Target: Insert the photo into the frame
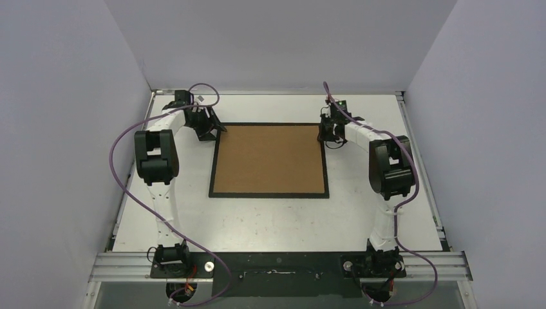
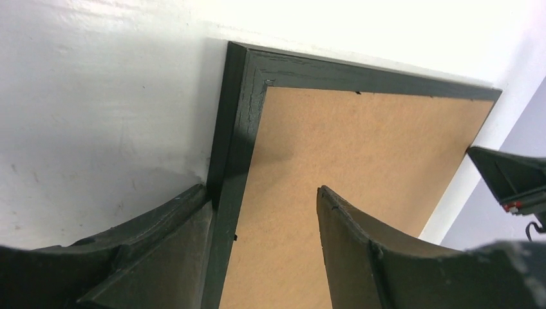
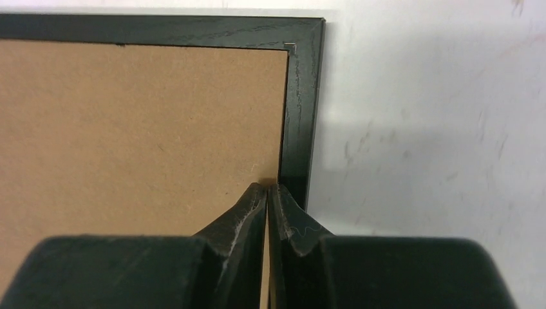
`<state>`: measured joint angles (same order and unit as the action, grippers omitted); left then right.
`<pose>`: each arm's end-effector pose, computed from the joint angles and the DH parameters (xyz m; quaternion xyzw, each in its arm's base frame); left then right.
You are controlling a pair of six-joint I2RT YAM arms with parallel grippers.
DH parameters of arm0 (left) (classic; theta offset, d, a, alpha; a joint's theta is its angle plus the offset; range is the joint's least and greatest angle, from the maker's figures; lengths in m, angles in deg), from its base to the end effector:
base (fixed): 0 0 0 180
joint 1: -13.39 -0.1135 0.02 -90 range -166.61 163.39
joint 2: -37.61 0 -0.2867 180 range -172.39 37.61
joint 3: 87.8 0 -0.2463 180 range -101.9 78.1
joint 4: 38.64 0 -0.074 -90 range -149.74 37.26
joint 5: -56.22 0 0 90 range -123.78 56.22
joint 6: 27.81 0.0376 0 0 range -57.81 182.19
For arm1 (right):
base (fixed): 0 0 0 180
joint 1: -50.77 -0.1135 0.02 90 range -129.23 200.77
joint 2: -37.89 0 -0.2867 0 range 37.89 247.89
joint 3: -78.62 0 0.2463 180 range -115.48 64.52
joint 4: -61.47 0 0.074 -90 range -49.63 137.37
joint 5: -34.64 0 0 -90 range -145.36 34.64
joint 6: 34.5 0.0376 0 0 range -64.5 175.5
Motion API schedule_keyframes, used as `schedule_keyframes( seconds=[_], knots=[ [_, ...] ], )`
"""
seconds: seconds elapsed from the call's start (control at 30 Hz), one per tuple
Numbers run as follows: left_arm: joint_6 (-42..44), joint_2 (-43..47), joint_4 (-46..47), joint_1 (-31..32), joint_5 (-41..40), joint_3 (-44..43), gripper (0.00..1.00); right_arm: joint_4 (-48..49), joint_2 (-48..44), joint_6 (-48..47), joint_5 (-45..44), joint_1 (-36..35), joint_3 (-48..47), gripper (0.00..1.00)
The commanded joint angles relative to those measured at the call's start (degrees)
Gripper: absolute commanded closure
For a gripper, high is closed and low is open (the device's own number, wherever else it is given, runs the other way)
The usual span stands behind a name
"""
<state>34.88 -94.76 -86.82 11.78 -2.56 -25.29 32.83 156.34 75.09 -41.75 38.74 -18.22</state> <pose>0.4997 -0.0055 0.1674 -0.1732 0.9226 -0.3050 0.1605 0.4444 0.1037 0.1899 0.0214 0.9344 0.1992 0.2944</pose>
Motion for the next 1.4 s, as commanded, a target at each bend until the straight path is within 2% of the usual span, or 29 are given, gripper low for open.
schedule_keyframes(
  seconds=[0.0, 0.13, 0.33, 0.6, 0.73, 0.9, 1.0, 1.37],
  knots=[
    [0.98, -3.98, -1.33, 2.41, 3.41, -0.84, 0.42, -13.02, -2.6, 0.71, 4.17, -8.64, 3.29, 0.94],
    [1.53, -4.12, -1.91, 2.2, 3.28, -0.85, 0.42, -11.51, -6.51, 0.91, 2.23, -10.0, 4.22, 0.92],
    [2.13, -4.05, -2.69, 2.01, 2.92, -0.58, 0.42, -5.34, -10.1, 4.8, 6.84, -9.96, 5.76, 0.89],
    [2.17, -3.96, -3.39, 2.01, 3.23, -0.32, 0.42, 5.6, -12.86, 16.31, 13.73, -7.87, 8.97, 0.88],
    [2.36, -3.31, -3.76, 1.94, 2.26, -0.23, 0.42, -1.45, -13.77, 17.48, 7.4, -6.24, 8.22, 0.84],
    [2.84, -2.18, -4.54, 1.91, 1.53, -0.81, 0.38, -9.29, -16.48, 18.13, 1.78, -3.7, 10.43, 0.67],
    [4.0, -1.24, -5.6, 1.88, 0.71, -1.19, 0.36, -14.11, -18.38, 16.33, -0.18, -3.29, 11.55, 0.63],
    [4.29, 0.89, -5.49, 1.88, 0.02, 3.42, 0.36, -18.71, -18.07, 14.69, 0.5, -3.31, 14.08, 0.62]
  ],
)
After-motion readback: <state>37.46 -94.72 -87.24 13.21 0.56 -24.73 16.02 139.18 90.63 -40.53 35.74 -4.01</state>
